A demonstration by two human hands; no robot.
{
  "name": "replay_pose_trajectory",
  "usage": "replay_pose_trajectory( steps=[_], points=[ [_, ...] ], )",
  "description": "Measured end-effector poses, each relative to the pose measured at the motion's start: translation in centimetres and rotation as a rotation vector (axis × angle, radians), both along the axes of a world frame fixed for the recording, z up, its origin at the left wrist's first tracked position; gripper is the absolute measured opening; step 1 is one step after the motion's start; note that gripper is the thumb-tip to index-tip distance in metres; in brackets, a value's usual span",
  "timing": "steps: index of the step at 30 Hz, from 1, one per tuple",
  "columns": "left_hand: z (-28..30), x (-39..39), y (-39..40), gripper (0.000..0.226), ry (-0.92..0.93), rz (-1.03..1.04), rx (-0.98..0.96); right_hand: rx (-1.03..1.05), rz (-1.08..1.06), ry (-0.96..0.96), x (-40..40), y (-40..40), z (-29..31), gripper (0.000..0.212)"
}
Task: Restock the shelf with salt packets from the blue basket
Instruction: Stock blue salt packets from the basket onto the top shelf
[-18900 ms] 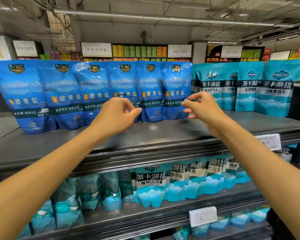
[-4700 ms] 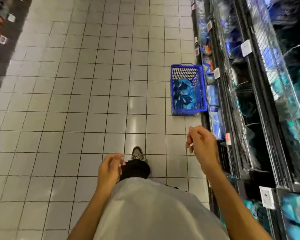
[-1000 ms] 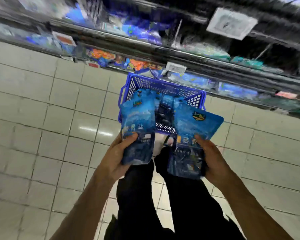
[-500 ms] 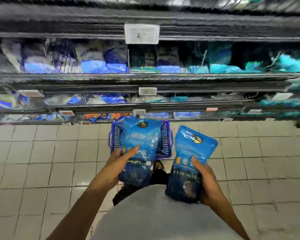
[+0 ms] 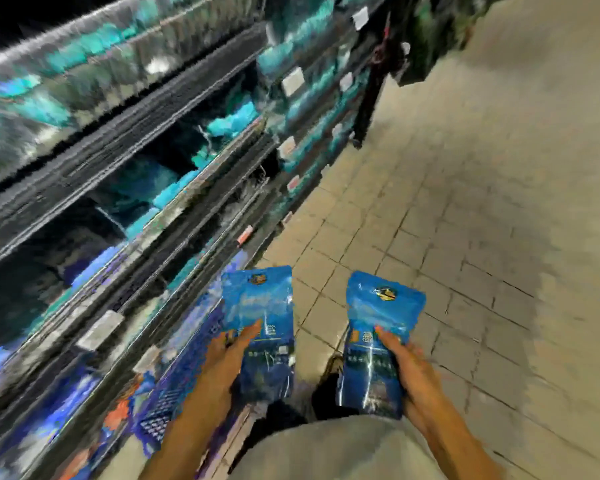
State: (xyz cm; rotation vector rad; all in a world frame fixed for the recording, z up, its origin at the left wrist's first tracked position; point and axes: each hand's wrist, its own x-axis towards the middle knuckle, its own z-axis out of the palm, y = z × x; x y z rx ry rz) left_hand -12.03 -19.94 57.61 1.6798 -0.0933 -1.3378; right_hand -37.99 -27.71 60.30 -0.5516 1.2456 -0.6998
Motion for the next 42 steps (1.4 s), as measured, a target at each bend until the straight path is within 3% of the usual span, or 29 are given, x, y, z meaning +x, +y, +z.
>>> replay_pose_trajectory(
  steps=[3, 5, 8, 14, 16, 19, 24, 27, 29, 32, 37, 42],
  points=[
    [0.8, -2.0, -4.4, 0.050, -0.074, -0.146, -0.003, -0.012, -0.110, 0.037, -2.7, -0.7, 0.3, 0.023],
    [1.3, -3.7, -7.5, 0.040, -0.108, -0.223, -0.024, -0.035, -0.170, 0.062, -4.9, -1.4, 0.0, 0.029],
    [1.9, -6.6, -12.1, 0.046, -0.098, -0.316, -0.093, -0.064, -0.248, 0.112, -7.7, -3.4, -0.4, 0.055],
    [2.1, -13.5, -22.5, 0.060, -0.088, -0.402, -0.135, -0.094, -0.327, 0.090, -15.0, -11.3, -0.9, 0.031],
    [2.1, -16.0, -26.3, 0.068, -0.071, -0.419, -0.146, -0.107, -0.338, 0.095, -17.5, -15.2, -0.9, 0.038],
    [2.9, -19.1, -31.5, 0.056, -0.058, -0.422, -0.169, -0.132, -0.341, 0.112, -20.4, -20.6, -0.4, 0.052],
    [4.1, -22.1, -38.3, 0.050, -0.053, -0.351, -0.205, -0.185, -0.300, 0.080, -23.9, -29.1, 1.0, 0.053],
    [5.4, -22.7, -42.6, 0.040, -0.044, -0.362, -0.261, -0.220, -0.288, 0.047, -24.9, -34.2, 2.3, 0.039],
    [5.9, -22.7, -45.8, 0.033, -0.052, -0.363, -0.303, -0.237, -0.268, 0.034, -25.1, -37.8, 3.0, 0.041],
    [6.0, -22.1, -50.7, 0.045, -0.066, -0.359, -0.347, -0.265, -0.250, 0.030, -24.8, -43.1, 3.7, 0.052],
    [6.6, -20.6, -60.5, 0.048, -0.117, -0.360, -0.394, -0.339, -0.200, 0.005, -22.8, -52.8, 5.3, 0.038],
    [9.6, -19.2, -70.1, 0.036, -0.133, -0.352, -0.481, -0.401, -0.167, 0.015, -20.2, -62.8, 8.1, 0.057]
  ],
)
